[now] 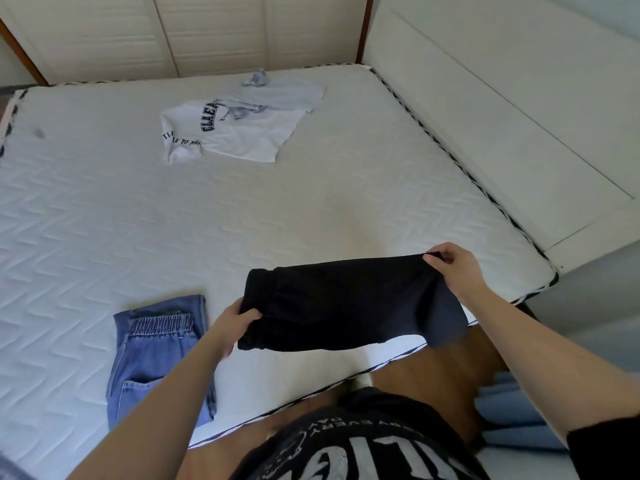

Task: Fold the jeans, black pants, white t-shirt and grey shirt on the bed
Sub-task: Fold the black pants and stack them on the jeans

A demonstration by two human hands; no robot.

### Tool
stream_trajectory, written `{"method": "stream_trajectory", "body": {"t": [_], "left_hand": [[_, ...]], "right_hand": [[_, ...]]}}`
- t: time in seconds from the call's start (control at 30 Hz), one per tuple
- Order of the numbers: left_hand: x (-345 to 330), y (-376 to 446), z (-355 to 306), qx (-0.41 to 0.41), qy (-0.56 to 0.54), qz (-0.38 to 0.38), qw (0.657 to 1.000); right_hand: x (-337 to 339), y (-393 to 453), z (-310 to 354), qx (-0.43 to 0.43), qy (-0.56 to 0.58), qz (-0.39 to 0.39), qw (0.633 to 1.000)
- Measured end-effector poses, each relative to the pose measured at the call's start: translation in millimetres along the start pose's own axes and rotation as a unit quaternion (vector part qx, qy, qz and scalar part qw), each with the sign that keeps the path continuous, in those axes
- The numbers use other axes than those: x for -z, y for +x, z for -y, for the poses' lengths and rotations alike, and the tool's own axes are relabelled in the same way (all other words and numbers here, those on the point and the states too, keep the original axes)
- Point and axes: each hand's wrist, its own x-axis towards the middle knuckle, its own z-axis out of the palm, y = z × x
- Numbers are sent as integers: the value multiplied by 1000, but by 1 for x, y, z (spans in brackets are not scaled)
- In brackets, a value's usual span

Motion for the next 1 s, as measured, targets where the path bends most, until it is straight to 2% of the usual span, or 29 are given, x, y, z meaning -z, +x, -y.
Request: {"method": "stream_trajectory", "body": {"t": [0.23,0.5,0.63,0.83,1.0], "left_hand": [[-31,23,20,51,-16,-15,998],[-80,35,37,124,-57,-164,977],[-93,32,47,112,-40,-253,960],[-82,56,76,137,-33,-305,942],[-42,97,113,142,-50,-299,942]], "right_hand": [[-5,57,-25,9,-11,55,998],[-63,136,-52,33,-69,206,976],[-99,170,-57,46,-91,258,961],[-179,212,-59,90,-128,288,945],[-257,248,-73,124,-148,300,934]]}}
